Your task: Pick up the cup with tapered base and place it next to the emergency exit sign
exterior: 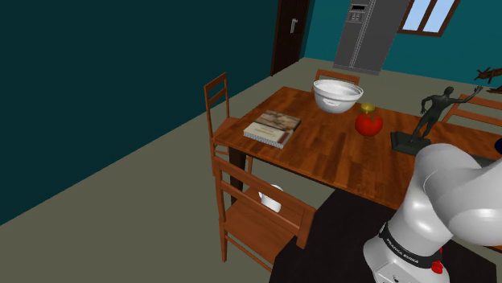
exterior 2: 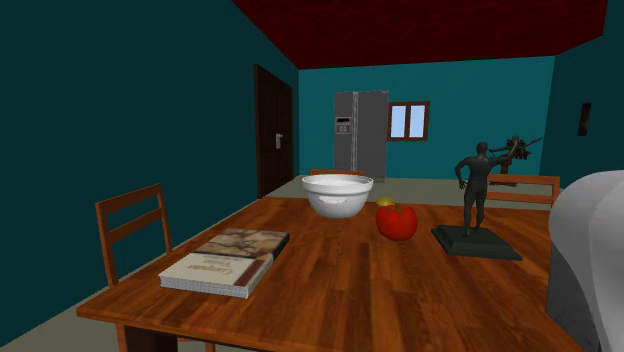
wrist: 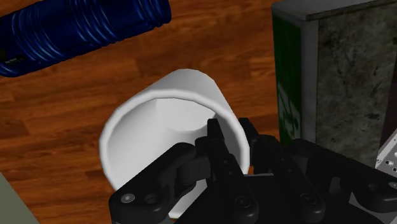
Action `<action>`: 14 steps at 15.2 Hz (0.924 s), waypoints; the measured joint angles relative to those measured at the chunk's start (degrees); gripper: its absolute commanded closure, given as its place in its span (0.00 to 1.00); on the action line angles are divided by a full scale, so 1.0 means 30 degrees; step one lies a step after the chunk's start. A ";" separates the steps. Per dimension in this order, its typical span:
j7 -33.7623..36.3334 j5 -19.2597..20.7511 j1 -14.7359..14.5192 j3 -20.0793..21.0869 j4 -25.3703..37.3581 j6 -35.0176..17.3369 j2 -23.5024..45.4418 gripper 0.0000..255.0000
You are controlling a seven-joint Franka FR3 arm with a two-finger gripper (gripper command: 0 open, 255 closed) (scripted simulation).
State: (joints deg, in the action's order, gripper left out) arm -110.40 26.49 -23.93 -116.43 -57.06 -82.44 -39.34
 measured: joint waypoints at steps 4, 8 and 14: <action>-0.0724 0.0869 -0.1427 -0.0920 0.2419 0.0734 -0.1385 1.00; -0.0566 0.0671 -0.0304 -0.0646 0.0335 -0.0657 -0.1164 1.00; -0.0364 0.0554 0.0838 -0.0411 -0.2031 -0.2384 -0.1013 1.00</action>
State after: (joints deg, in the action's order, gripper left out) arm -111.49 28.15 -21.42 -117.66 -63.15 -89.59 -42.38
